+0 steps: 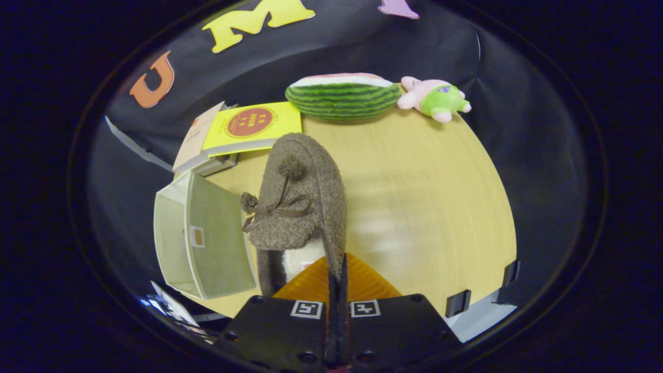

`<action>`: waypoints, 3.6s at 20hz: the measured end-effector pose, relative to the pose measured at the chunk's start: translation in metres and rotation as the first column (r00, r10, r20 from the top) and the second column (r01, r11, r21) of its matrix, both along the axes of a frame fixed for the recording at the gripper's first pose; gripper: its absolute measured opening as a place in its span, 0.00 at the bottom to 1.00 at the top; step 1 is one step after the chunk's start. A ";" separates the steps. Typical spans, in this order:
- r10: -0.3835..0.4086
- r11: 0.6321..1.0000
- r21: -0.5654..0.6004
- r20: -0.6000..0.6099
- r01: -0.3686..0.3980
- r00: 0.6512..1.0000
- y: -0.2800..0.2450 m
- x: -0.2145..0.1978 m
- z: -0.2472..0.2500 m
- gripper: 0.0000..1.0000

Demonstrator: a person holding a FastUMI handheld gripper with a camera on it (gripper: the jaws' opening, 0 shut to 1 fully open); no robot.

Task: Open the storage box then place both shoes into the box .Put the left shoe in first, then the right shoe, with the right side of both shoes facing outward in a uniform manner.

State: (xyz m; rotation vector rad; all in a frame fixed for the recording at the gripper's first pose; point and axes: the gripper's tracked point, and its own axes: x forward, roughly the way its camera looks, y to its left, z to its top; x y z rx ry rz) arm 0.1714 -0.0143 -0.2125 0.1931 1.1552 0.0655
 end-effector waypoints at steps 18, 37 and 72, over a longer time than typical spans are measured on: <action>0.143 0.971 0.185 0.069 -0.153 0.987 0.225 -0.024 0.028 0.06; 0.144 0.978 0.085 0.398 -0.192 0.906 0.224 -0.007 0.041 0.97; 0.024 0.996 -0.047 0.957 0.072 0.291 0.052 -0.172 0.201 1.00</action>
